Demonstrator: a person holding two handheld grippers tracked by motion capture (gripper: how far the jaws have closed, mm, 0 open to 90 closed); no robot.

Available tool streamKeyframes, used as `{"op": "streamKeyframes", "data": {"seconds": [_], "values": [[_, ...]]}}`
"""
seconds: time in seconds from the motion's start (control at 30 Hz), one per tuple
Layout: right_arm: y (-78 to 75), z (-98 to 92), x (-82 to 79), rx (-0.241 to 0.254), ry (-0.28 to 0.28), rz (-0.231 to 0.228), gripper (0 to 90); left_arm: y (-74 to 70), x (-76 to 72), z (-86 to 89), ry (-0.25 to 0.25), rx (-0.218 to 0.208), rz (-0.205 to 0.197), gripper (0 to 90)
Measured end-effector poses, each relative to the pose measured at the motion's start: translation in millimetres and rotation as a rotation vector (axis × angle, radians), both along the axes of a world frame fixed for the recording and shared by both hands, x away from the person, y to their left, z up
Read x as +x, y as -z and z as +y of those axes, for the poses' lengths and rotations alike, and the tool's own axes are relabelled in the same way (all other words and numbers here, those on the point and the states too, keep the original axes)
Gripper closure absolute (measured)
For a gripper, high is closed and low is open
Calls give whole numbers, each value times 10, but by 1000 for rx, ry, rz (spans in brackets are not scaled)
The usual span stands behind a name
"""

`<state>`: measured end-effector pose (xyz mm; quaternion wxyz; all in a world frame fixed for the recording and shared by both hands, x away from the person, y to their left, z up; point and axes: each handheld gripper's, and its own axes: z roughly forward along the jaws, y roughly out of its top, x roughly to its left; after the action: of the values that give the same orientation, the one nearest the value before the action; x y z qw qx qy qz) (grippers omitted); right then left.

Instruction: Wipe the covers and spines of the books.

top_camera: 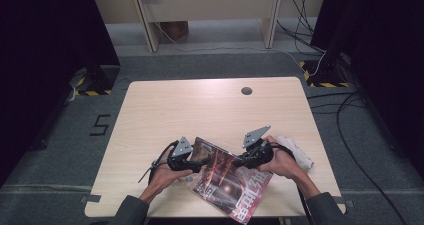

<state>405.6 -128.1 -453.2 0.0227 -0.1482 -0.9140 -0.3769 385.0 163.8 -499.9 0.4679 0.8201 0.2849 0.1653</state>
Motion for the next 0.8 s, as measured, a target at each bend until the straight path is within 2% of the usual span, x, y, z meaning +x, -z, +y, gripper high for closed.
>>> {"op": "streamKeyframes", "data": {"seconds": [0.17,0.33,0.57,0.73,0.8], "values": [[0,-26,81,-30,5,6,827,-31,-55,69,32,36,-46,557],[-33,-21,137,-62,13,-9,800,-98,-194,97,33,81,-80,688],[-64,41,195,-86,19,-38,714,-161,-363,156,36,104,-120,780],[-61,24,206,-59,89,-63,641,-155,-457,184,32,109,-129,818],[-71,-10,203,-54,108,-88,607,-161,-506,187,33,116,-132,830]]}}
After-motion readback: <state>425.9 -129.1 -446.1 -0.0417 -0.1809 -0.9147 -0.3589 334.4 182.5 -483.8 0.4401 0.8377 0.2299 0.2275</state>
